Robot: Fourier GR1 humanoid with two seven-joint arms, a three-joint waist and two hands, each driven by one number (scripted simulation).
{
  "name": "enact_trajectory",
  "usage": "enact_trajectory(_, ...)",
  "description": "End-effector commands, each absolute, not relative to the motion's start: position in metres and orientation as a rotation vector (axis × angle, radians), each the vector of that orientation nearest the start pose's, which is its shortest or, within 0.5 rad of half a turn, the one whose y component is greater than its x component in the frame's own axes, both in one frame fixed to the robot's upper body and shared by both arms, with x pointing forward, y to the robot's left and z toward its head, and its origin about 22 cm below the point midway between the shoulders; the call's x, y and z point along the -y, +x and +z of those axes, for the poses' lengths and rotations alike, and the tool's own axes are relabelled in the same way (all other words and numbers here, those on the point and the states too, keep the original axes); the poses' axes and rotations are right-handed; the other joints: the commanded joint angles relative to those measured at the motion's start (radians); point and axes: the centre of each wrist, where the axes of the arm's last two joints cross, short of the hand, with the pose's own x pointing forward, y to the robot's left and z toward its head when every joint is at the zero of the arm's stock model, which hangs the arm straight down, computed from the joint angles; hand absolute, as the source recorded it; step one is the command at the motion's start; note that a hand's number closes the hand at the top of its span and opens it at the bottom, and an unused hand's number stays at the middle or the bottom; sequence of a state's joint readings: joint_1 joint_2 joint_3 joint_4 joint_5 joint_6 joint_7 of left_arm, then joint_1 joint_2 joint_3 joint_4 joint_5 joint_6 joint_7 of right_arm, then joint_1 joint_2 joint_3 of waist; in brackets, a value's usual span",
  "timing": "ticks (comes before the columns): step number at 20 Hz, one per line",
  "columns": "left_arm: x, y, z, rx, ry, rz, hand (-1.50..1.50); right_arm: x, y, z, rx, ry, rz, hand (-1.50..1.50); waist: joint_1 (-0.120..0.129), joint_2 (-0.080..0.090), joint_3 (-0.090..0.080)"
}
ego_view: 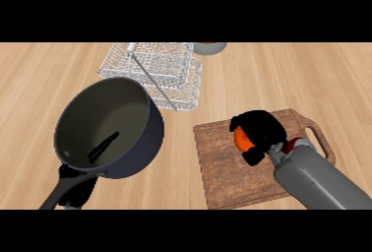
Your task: Pick the squash from the cutting board and place it in the tiered basket
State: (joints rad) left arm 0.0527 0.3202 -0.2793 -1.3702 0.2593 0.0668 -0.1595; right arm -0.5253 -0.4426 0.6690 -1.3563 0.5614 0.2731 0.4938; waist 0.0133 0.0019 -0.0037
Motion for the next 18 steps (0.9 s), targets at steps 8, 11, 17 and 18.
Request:
enact_trajectory(8,-0.242,0.252,-0.03,1.543,-0.074,-0.222,0.0,0.167,0.325,0.047,1.17,-0.662,1.488,1.5,-0.013,0.0,0.004)
enact_trajectory(11,-0.24,0.255,-0.033,1.519,-0.068,-0.225,0.0,0.153,0.313,0.063,1.218,-0.69,1.476,1.5,-0.023,-0.003,0.003)
enact_trajectory(17,-0.247,0.25,-0.016,1.538,-0.054,-0.202,0.0,0.223,0.339,0.069,0.985,-0.92,1.176,1.5,-0.043,-0.007,0.004)
enact_trajectory(18,-0.255,0.247,-0.016,1.53,-0.051,-0.205,0.0,0.247,0.341,0.063,0.936,-0.973,1.118,1.5,-0.042,-0.004,0.005)
